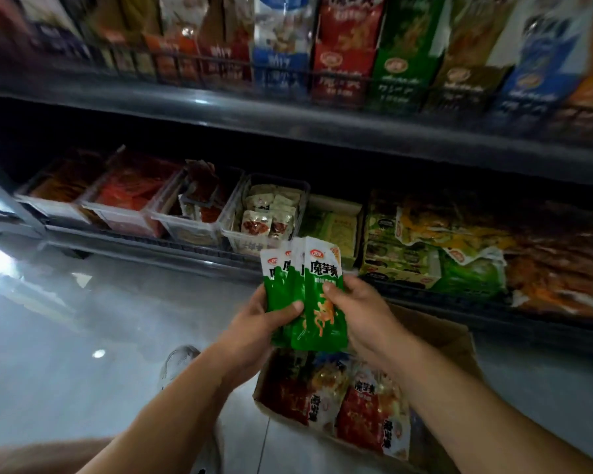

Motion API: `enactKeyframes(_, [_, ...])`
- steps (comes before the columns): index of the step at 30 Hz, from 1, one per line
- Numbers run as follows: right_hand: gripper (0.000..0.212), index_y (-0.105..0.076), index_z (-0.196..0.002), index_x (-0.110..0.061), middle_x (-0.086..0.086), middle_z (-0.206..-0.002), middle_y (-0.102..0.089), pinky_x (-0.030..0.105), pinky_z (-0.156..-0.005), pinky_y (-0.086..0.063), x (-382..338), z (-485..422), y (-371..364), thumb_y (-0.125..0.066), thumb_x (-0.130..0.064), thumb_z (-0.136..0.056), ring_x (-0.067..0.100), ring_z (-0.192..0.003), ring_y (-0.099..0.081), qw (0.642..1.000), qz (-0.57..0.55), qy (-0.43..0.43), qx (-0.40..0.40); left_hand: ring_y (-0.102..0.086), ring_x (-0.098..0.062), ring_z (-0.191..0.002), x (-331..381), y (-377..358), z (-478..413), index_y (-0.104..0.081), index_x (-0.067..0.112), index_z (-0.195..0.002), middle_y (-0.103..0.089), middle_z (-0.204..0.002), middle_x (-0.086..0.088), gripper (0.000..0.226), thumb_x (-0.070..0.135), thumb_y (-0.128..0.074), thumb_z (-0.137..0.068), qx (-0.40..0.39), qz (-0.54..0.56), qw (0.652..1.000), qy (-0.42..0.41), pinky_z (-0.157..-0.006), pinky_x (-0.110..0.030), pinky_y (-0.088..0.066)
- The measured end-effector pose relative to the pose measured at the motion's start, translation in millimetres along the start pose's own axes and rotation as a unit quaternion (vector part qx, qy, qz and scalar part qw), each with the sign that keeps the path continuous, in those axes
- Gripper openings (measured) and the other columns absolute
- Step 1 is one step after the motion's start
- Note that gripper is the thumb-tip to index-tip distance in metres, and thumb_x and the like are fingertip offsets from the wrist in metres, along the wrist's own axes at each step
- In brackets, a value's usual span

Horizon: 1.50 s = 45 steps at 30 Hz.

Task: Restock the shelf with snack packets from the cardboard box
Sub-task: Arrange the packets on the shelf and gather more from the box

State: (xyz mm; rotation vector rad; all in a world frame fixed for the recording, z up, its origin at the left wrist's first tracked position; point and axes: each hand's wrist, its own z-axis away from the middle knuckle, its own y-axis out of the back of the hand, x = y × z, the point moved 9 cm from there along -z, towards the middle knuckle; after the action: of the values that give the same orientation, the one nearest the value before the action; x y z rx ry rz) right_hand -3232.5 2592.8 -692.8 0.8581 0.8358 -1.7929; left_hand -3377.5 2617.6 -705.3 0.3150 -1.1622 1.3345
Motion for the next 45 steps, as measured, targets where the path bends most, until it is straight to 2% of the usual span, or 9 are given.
enactKeyframes(7, [0.023,-0.056,-0.127,-0.026,0.004,-0.112,-0.073,0.051,-0.083,-0.060,-96,47,30,-0.052,-0.023,-0.104,0.022,-0.095,-0.074,0.992,0.036,0.123,0.005,-0.071,-0.026,-0.114,65,-100,20,-0.053,0.025,-0.139,-0.073,-0.125,-0.004,0.056,0.021,-0.069,-0.085,-0.064,-0.077,0.991,-0.086,-0.096,-0.045,-0.057])
enactKeyframes(12, [0.031,-0.059,-0.125,-0.031,0.002,-0.113,-0.074,0.051,-0.088,-0.059,-147,81,49,-0.046,-0.012,-0.105,0.023,-0.099,-0.073,0.987,0.023,0.161,0.006,-0.076,-0.016,-0.096,96,-155,26,-0.051,0.025,-0.136,-0.077,-0.114,-0.002,0.041,0.007,-0.057,-0.100,-0.086,-0.131,0.981,-0.116,-0.073,-0.026,-0.061])
enactKeyframes(17, [0.042,-0.059,-0.128,-0.028,0.001,-0.112,-0.074,0.052,-0.091,-0.057,-210,96,55,-0.043,0.001,-0.102,0.023,-0.102,-0.072,0.971,0.037,0.236,0.003,-0.070,-0.016,-0.107,155,-189,23,-0.037,0.029,-0.139,-0.064,-0.129,-0.005,0.048,0.003,-0.053,-0.102,-0.088,-0.186,0.962,-0.181,-0.085,-0.031,-0.061])
enactKeyframes(26, [0.038,-0.049,-0.136,-0.031,-0.006,-0.122,-0.064,0.044,-0.092,-0.057,-361,85,33,-0.050,-0.011,-0.103,0.014,-0.109,-0.064,0.879,0.177,0.435,0.088,-0.063,-0.014,-0.120,311,-241,10,-0.035,0.028,-0.151,-0.062,-0.130,0.006,0.059,0.006,-0.058,-0.101,-0.017,-0.367,0.849,-0.380,-0.097,-0.038,-0.057])
enactKeyframes(29, [0.050,-0.043,-0.147,-0.027,-0.002,-0.131,-0.061,0.027,-0.087,-0.055,-393,73,22,-0.049,-0.006,-0.103,0.012,-0.112,-0.060,0.859,0.188,0.466,0.098,-0.063,-0.007,-0.105,339,-246,-2,-0.035,0.024,-0.148,-0.061,-0.112,0.015,0.059,-0.003,-0.056,-0.099,-0.003,-0.344,0.856,-0.386,-0.080,-0.025,-0.056])
enactKeyframes(32, [0.060,-0.035,-0.153,-0.027,-0.003,-0.137,-0.057,0.009,-0.078,-0.051,-403,60,16,-0.049,0.000,-0.101,0.008,-0.115,-0.055,0.853,0.192,0.477,0.091,-0.065,-0.018,-0.111,348,-242,-17,-0.033,0.027,-0.148,-0.063,-0.114,0.009,0.066,-0.008,-0.055,-0.097,0.009,-0.329,0.863,-0.383,-0.086,-0.037,-0.060])
enactKeyframes(35, [0.063,-0.035,-0.153,-0.026,0.000,-0.140,-0.055,0.029,-0.103,-0.049,-402,48,15,-0.050,0.003,-0.100,0.013,-0.127,-0.053,0.848,0.185,0.488,0.091,-0.066,-0.020,-0.110,350,-239,-28,-0.030,0.031,-0.149,-0.064,-0.120,0.004,0.072,-0.010,-0.053,-0.095,0.015,-0.338,0.858,-0.388,-0.090,-0.042,-0.061])
enactKeyframes(40, [0.059,-0.035,-0.150,-0.025,0.000,-0.140,-0.054,0.036,-0.109,-0.045,-385,29,18,-0.050,0.002,-0.100,0.016,-0.131,-0.051,0.850,0.202,0.478,0.097,-0.057,-0.004,-0.110,336,-238,-34,-0.028,0.026,-0.151,-0.056,-0.117,0.012,0.068,-0.011,-0.049,-0.097,0.011,-0.394,0.830,-0.393,-0.068,-0.007,-0.047])
enactKeyframes(45, [0.061,-0.030,-0.147,-0.034,-0.002,-0.141,-0.052,0.039,-0.111,-0.044,-379,22,19,-0.050,-0.001,-0.099,0.013,-0.132,-0.049,0.834,0.252,0.482,0.089,-0.049,-0.016,-0.127,329,-231,-41,-0.028,0.034,-0.140,-0.050,-0.131,0.003,0.063,-0.007,-0.049,-0.097,0.038,-0.417,0.811,-0.410,-0.102,-0.028,-0.044])
